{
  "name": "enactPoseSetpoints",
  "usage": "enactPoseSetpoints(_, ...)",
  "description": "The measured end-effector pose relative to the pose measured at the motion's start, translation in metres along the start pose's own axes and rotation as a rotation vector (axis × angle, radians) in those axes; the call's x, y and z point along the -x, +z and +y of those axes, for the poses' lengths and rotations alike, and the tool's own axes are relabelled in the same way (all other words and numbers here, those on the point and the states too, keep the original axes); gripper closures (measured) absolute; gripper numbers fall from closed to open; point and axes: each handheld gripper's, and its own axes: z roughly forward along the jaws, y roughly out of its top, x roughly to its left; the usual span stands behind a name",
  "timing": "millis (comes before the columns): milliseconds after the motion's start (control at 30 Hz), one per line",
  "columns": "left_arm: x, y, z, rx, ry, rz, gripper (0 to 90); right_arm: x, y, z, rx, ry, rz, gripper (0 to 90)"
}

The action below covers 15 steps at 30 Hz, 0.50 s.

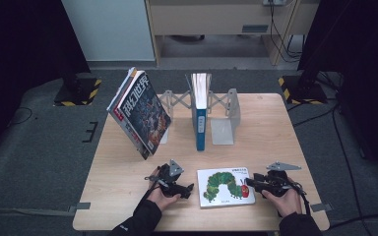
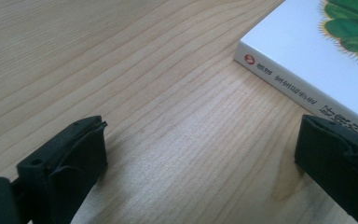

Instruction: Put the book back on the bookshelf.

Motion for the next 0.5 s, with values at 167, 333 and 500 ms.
enactPoseSetpoints(167,0.009,0.001,0.001,-0.002,0.039,-0.035,2.4,-0.003,0.004,-0.001,-0.004,0.015,0.036,51.3)
enactPoseSetpoints(333,0.016,0.001,0.002,-0.002,0.062,-0.047,3.8,-0.007,0.007,0.0,0.002,0.021,0.058,49.4)
enactPoseSetpoints(500,0.016,0.0,0.001,0.004,0.068,-0.055,5.0,-0.007,0.006,0.0,0.005,0.024,0.062,48.5)
